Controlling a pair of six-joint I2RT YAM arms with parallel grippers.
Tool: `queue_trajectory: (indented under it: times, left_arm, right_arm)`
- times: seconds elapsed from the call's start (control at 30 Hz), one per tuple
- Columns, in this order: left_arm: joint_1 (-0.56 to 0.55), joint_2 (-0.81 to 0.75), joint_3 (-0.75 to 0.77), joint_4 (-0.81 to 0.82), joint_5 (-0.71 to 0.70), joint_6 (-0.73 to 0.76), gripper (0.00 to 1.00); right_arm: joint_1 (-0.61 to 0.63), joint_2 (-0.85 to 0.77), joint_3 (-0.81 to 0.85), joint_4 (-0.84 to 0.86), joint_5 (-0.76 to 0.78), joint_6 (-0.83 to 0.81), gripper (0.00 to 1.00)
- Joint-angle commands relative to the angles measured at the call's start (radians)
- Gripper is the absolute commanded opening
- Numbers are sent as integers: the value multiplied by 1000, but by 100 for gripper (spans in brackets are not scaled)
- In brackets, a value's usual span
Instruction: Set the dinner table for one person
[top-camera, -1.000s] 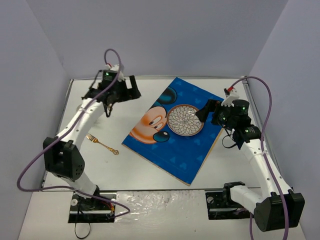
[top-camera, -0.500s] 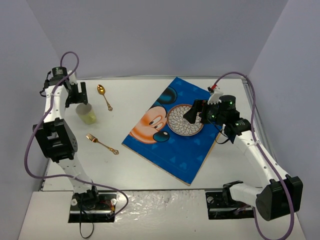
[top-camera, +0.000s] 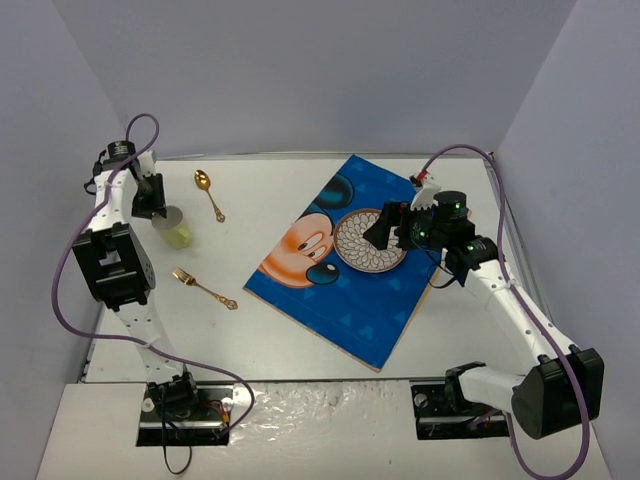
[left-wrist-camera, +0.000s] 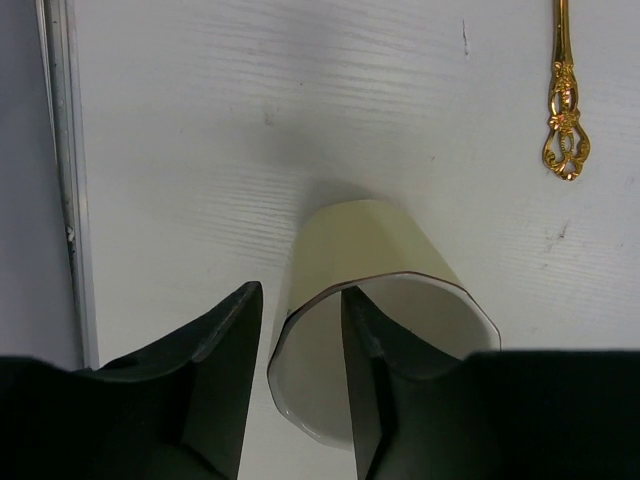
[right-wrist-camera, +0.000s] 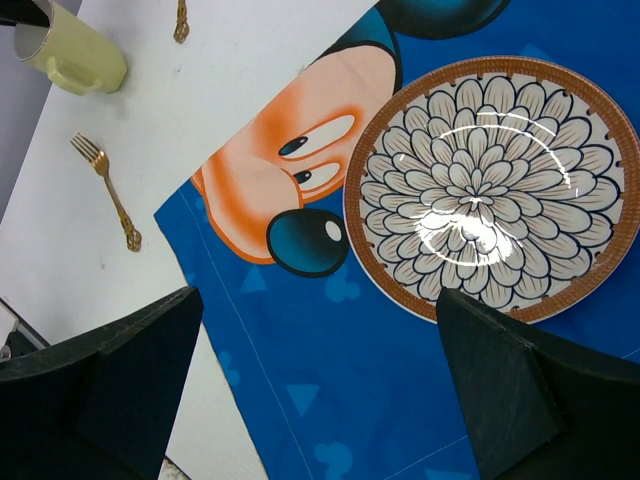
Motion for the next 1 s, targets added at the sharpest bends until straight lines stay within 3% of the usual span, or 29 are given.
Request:
queue_trajectory:
  times: [0.0, 0.27, 0.5, 0.7, 0.97]
  left_arm:
    - [6, -21, 42, 38, 40, 10, 30]
    - [2, -63, 20, 61, 58, -39, 0]
    - [-66, -255, -73, 114, 63, -90, 0]
    - [-140, -403, -148, 127, 60, -131, 0]
    - [-328, -524, -176, 99, 33, -255, 0]
  right_arm:
    - [9, 7, 45, 49, 8, -14, 100]
    - [45, 41, 74, 49, 54, -27, 100]
    - [193, 105, 163, 51, 158, -102, 100]
    - [349, 203, 279, 89, 212, -269, 100]
    - [413, 409, 516, 72, 120, -416, 89]
